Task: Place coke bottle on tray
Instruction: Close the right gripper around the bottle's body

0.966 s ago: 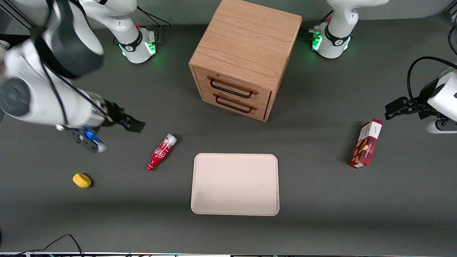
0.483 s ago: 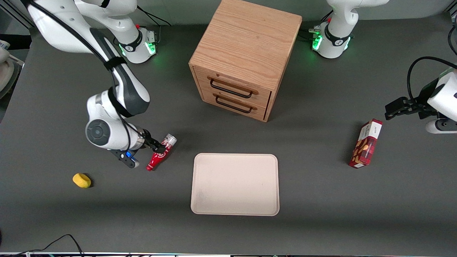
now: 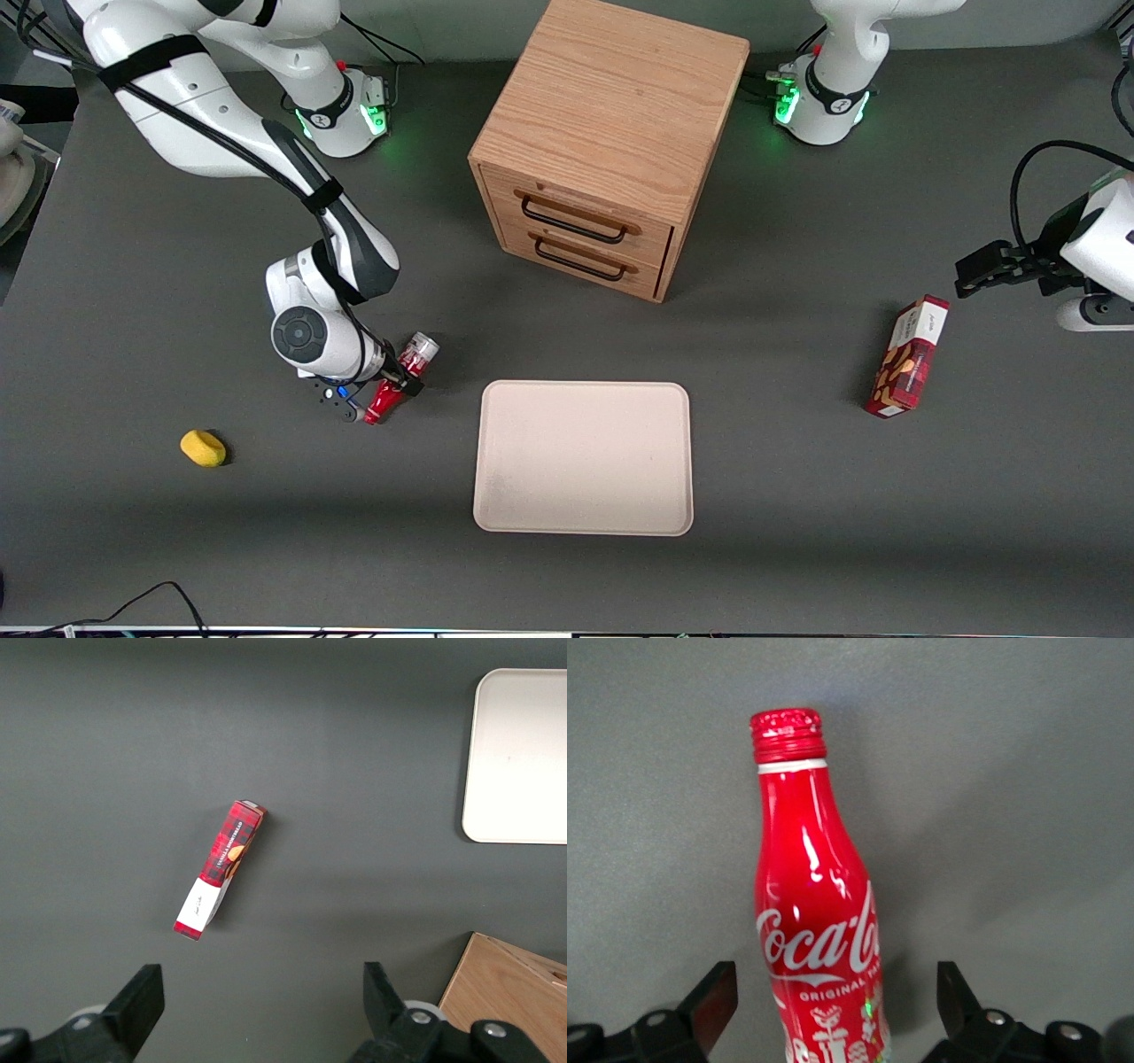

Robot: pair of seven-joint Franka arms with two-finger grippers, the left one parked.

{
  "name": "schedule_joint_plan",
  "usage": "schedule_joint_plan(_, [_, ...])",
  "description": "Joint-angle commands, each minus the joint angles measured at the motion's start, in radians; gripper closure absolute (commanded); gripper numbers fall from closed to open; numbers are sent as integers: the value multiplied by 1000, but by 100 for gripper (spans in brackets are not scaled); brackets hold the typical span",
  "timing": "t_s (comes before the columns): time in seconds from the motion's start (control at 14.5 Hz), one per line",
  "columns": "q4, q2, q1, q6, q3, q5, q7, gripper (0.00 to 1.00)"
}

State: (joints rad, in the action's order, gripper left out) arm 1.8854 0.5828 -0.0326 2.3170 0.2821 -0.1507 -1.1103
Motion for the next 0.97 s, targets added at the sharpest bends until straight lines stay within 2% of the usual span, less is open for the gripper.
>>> schedule_joint_plan(0.0, [8, 14, 3, 45, 5, -27, -45, 0])
schedule_joint_plan(0.21, [23, 34, 3, 87, 3, -30, -45, 0])
schedule_joint_plan(0.28, [26, 37, 3, 90, 3, -50, -45, 20])
schedule_joint_plan(0.34, [29, 37, 5, 90, 3, -70, -45, 56])
schedule_joint_plan(0.41, [26, 37, 3, 88, 3, -72, -43, 96])
schedule_joint_plan(0.48, [24, 34, 3, 82, 5, -73, -39, 100])
schedule_joint_plan(0.76, [11, -3, 2, 32, 12, -73, -31, 100])
schedule_joint_plan(0.9, [-20, -52, 3, -66, 32, -73, -22, 100])
